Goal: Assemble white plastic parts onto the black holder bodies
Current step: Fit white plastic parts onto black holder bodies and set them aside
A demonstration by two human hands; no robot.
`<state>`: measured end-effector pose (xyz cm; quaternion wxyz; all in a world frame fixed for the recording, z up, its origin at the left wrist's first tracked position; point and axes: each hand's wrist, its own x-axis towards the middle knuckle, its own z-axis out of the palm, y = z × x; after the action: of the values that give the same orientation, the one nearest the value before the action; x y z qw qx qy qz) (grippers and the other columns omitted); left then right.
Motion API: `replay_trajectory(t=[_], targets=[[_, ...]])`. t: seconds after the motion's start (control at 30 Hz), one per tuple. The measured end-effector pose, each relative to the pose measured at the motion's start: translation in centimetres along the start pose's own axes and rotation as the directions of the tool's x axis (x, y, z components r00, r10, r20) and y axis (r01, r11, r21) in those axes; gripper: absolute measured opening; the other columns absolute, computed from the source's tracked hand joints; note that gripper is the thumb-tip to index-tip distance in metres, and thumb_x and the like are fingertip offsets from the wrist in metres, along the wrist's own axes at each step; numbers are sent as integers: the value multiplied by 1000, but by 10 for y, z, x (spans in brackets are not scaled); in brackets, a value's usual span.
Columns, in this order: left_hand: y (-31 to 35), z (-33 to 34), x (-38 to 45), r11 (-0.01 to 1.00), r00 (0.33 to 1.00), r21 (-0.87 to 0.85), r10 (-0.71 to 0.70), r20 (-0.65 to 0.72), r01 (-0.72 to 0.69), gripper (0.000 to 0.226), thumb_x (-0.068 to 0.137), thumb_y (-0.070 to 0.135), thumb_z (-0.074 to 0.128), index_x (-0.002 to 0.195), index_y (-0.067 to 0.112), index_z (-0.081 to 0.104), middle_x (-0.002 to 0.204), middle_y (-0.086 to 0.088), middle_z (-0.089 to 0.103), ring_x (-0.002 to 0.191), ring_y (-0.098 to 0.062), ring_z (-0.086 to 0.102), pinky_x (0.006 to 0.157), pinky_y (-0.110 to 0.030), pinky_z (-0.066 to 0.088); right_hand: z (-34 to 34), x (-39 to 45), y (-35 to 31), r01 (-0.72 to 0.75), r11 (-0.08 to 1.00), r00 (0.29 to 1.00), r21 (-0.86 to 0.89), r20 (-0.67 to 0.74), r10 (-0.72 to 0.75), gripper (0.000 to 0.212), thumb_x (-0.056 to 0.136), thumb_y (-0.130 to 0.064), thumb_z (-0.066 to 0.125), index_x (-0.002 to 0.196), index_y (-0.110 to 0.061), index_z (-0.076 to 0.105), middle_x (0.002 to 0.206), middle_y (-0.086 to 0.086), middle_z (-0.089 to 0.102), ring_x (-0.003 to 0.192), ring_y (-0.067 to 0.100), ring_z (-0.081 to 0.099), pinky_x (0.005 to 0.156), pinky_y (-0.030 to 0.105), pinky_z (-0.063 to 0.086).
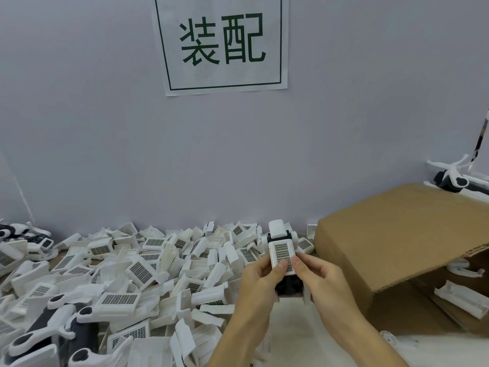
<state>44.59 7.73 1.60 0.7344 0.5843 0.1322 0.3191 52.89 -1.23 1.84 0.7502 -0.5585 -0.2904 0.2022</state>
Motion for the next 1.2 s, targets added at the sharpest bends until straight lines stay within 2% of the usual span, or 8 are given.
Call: replay_trajectory(t=[0.13,0.27,0.47,0.63,0.73,0.93,1.1,1.2], targets=[[0,3,-2,995,997,94,51,-50,-46,27,102,4,53,111,17,75,103,-5,78,100,-19,74,73,-24,59,3,-2,3,97,990,995,-104,-10,-99,23,97,-11,62,97,-33,72,95,-15,78,91,-1,72,70,10,53],[0,3,-3,984,992,176,59,-109,-39,29,102,6,54,104,25,76,94,3,79,90,-11,74,64,-15,52,10,-4,10,154,958,985,-243,-32,-167,23,100,-12,59,108,-27,73,95,-20,77,93,-3,71,76,10,53],[1,5,-4,990,993,141,47,-110,-31,31,101,5,55,102,26,76,95,0,79,92,-15,75,70,-22,57,12,-6,10,223,926,965,-304,-66,-254,28,97,-11,61,103,-37,71,90,-25,75,90,-5,70,74,9,52],[2,5,-4,1000,992,-8,-25,-125,24,19,96,7,64,104,15,78,96,-10,79,90,-23,76,65,-25,59,7,-7,9,254,870,933,-423,-130,-336,21,94,-16,67,93,-36,72,84,-20,75,84,-4,70,73,15,56],[1,2,-1,995,983,-72,-83,-164,72,16,94,16,68,106,9,78,98,-15,78,94,-30,76,73,-36,62,7,-8,9,252,844,929,-474,-125,-347,15,93,-18,69,95,-33,71,87,-15,74,86,-5,67,76,19,57],[2,-3,2,978,968,-178,-149,-203,113,29,98,25,61,105,1,76,102,-25,75,100,-42,72,94,-54,56,11,-6,11,99,940,988,-328,-81,-133,9,95,-28,66,100,-36,67,96,-17,73,92,-4,67,76,15,53],[0,-3,4,959,959,-257,-179,-218,121,26,92,22,70,100,-1,77,101,-26,75,97,-41,73,75,-41,63,11,-10,10,178,901,984,-396,86,-157,37,85,-31,79,115,-40,60,104,-27,70,99,-6,66,79,14,53],[2,-2,4,938,951,-310,-227,-212,155,35,78,22,79,100,-5,77,100,-27,75,85,-36,74,64,-33,62,9,-11,11,207,825,978,-527,107,-177,43,81,-34,81,119,-40,61,110,-19,70,105,-1,65,88,23,55]])
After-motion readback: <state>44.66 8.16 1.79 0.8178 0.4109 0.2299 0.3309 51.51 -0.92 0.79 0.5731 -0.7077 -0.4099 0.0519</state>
